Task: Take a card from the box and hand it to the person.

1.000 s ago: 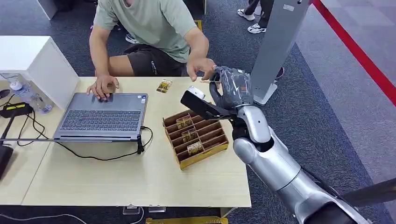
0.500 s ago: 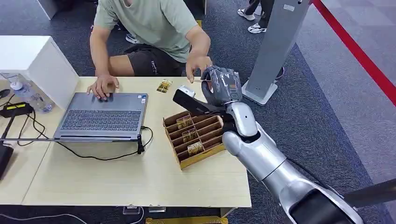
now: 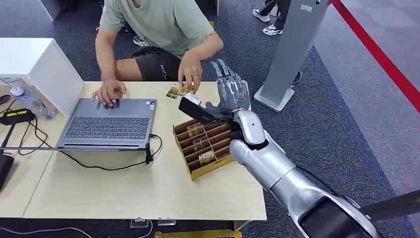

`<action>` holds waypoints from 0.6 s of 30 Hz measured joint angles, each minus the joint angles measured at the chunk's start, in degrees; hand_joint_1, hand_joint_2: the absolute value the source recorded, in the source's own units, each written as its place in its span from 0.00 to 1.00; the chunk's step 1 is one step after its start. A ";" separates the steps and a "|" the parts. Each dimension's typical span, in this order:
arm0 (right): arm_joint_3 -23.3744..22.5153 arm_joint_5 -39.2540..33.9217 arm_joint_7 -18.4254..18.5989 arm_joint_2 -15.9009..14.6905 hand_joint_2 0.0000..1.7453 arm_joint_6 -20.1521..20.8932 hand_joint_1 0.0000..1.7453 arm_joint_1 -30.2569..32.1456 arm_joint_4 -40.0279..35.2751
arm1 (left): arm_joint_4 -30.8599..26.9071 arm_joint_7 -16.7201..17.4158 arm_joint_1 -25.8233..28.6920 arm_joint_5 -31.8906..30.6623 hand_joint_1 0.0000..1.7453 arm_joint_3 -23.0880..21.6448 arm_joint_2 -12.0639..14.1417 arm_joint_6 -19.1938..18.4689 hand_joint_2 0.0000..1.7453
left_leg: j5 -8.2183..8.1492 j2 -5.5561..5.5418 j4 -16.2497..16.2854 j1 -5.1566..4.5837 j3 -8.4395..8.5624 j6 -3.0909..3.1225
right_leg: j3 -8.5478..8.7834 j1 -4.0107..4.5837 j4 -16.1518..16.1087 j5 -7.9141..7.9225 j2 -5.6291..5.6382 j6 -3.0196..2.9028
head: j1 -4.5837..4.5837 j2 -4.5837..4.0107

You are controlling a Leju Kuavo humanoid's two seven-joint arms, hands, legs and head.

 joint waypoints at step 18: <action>-4.42 -25.40 -9.18 -4.57 1.00 0.00 0.00 12.30 -15.39 | 0.00 -0.87 1.11 1.22 0.00 2.78 0.00 0.02 0.00 | -0.01 0.01 0.01 0.00 0.04 0.00 | -0.03 0.00 -0.05 0.00 0.04 0.00 | 0.07 0.00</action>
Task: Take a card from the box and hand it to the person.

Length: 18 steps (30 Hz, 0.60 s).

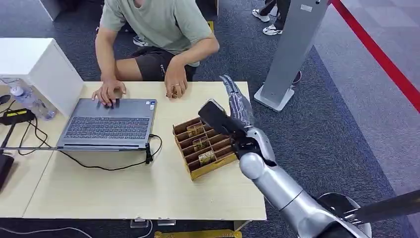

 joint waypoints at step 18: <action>-7.80 -16.19 -10.53 -7.95 1.00 7.80 0.00 21.24 -19.51 | 0.02 0.02 0.31 0.00 0.00 3.41 0.00 0.44 0.00 | -0.02 0.00 -0.01 0.00 0.00 0.00 | 0.03 0.00 -0.02 -0.01 -0.01 0.01 | -0.11 0.00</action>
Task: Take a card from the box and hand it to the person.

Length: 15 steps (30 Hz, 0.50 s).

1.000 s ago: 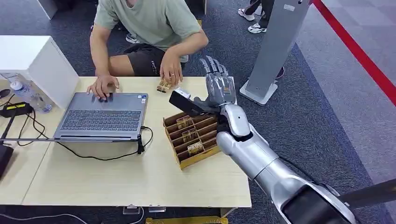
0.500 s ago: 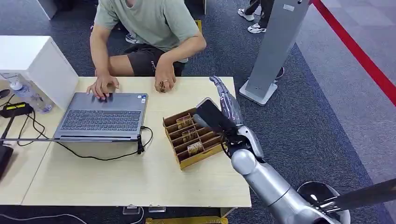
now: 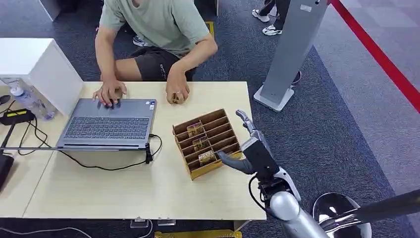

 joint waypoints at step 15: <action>-2.64 -1.68 -2.47 -0.28 1.00 1.79 0.00 5.09 0.63 | 0.00 0.22 -0.02 0.00 0.00 1.33 0.00 0.74 0.00 | 0.00 0.00 0.00 0.00 -0.01 0.00 | 0.00 0.00 0.00 0.00 0.00 0.00 | 0.07 0.00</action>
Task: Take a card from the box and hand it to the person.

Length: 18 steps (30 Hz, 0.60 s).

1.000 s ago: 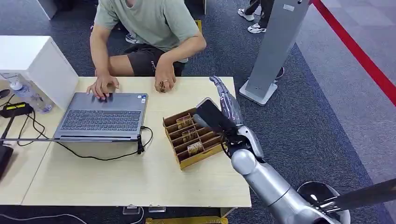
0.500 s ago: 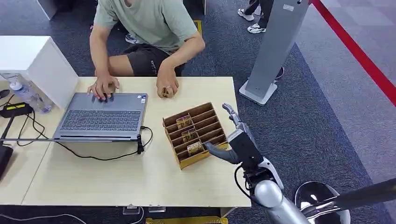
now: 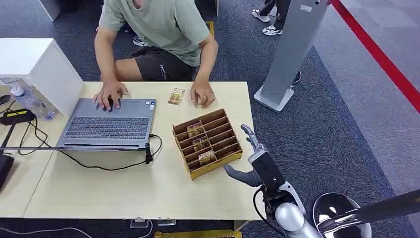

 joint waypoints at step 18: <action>-0.44 0.98 0.61 -0.42 1.00 -1.44 0.00 2.34 0.61 | 0.00 0.07 -0.01 -0.50 0.00 0.04 0.00 -0.39 0.00 | 0.00 0.00 0.00 0.00 0.00 0.00 | 0.00 0.00 0.00 0.00 0.00 0.00 | 0.00 0.00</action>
